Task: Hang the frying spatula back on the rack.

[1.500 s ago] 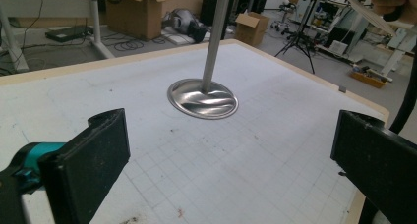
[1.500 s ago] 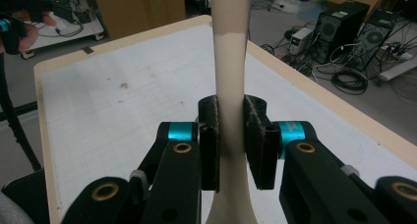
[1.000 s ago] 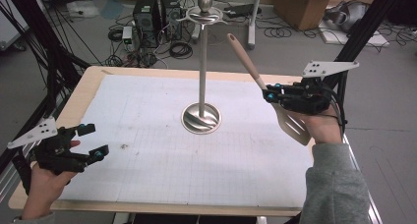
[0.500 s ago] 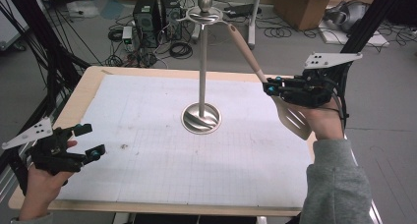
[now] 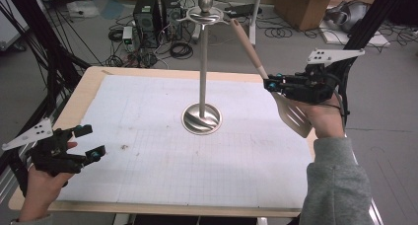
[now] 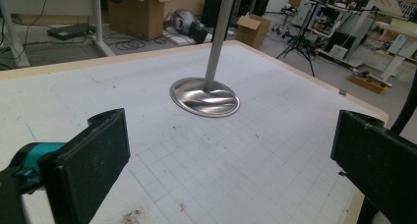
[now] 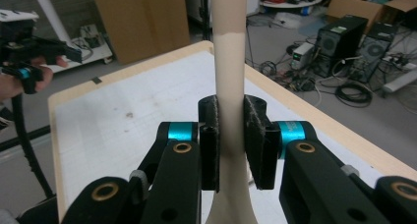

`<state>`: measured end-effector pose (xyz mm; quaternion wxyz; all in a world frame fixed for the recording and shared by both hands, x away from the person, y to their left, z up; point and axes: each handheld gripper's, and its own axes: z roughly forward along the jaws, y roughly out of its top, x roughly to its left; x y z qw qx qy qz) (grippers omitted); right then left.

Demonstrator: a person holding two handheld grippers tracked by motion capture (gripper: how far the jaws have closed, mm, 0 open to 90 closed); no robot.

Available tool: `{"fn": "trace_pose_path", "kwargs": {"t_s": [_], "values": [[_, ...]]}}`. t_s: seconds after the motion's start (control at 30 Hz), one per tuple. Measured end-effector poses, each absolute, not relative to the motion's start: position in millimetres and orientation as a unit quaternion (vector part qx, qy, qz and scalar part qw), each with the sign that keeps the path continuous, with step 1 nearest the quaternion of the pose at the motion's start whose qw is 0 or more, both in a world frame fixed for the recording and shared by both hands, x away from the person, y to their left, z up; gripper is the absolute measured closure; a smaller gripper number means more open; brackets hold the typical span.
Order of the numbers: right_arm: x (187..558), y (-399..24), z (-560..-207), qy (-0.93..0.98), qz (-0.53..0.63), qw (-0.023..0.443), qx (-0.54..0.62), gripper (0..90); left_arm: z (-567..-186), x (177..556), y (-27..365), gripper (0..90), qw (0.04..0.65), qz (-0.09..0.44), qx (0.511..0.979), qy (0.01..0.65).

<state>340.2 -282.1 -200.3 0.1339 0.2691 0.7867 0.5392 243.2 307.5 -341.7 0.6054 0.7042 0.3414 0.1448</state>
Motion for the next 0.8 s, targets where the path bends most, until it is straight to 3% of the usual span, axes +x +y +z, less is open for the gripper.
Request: {"fn": "trace_pose_path", "kwargs": {"t_s": [0.8], "values": [[355, -278, -206, 0.782, 0.549, 0.115, 0.272, 78.0, -345, 242, 310, 1.7, 0.604, 0.141, 0.705, 0.343]]}}
